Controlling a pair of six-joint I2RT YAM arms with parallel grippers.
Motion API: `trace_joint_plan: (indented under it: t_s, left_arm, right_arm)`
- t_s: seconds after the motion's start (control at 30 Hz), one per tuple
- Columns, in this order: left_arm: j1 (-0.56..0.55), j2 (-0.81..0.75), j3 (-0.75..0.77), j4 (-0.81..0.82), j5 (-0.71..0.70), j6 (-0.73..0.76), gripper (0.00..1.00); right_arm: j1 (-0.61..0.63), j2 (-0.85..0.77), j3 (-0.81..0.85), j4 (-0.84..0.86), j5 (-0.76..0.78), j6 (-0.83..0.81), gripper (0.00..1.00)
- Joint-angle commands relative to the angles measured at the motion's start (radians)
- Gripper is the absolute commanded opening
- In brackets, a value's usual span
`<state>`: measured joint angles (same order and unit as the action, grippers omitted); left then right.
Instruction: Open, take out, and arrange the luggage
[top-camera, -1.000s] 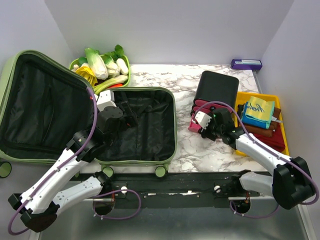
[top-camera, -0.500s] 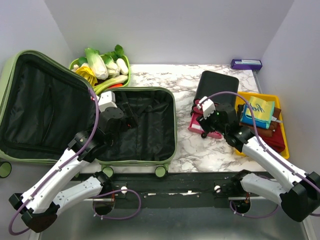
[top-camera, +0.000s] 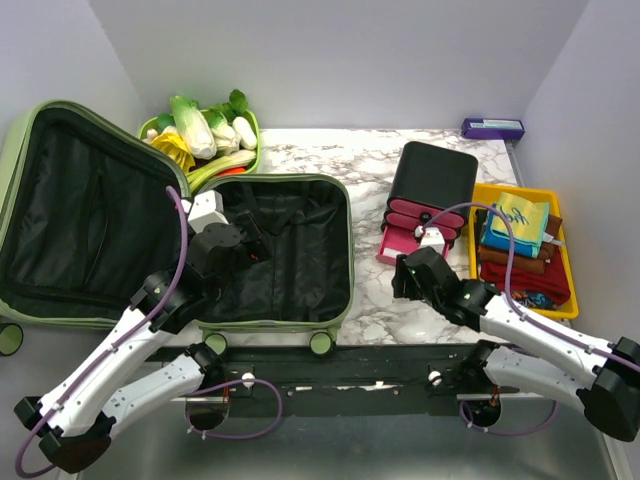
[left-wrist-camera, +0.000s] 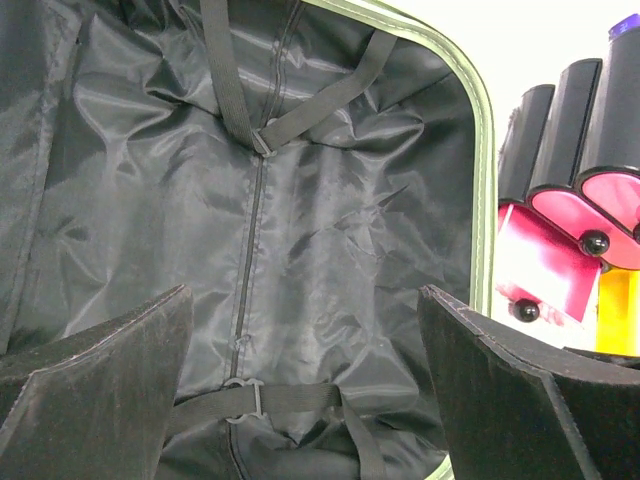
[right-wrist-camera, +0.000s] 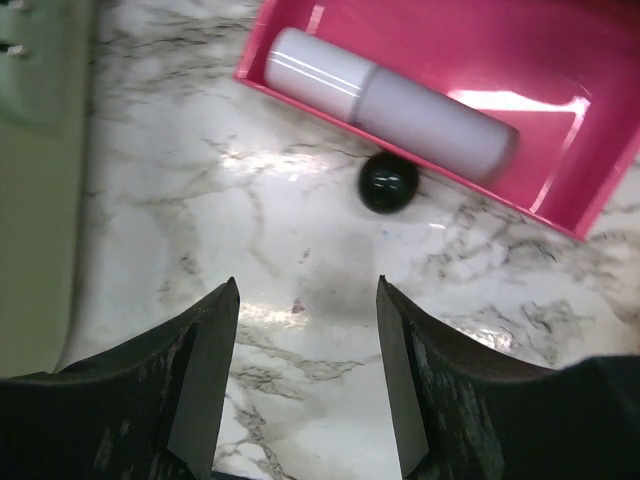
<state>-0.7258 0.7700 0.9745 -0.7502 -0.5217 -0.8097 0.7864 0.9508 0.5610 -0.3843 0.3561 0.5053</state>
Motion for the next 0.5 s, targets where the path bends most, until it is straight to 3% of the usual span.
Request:
trace_joint_plan:
  t_s: [0.0, 0.2, 0.47]
  left_arm:
    - [0.006, -0.054, -0.031, -0.015, 0.018, -0.039, 0.99]
    - [0.006, -0.043, -0.04, -0.047, 0.048, -0.06, 0.99]
    - [0.008, -0.055, -0.049, -0.061, 0.045, -0.083, 0.99]
  right_arm:
    - [0.005, 0.02, -0.059, 0.06, 0.202, 0.232, 0.65]
    - [0.005, 0.236, -0.018, 0.15, 0.268, 0.245, 0.64]
    - [0.007, 0.348, -0.015, 0.232, 0.359, 0.366, 0.46]
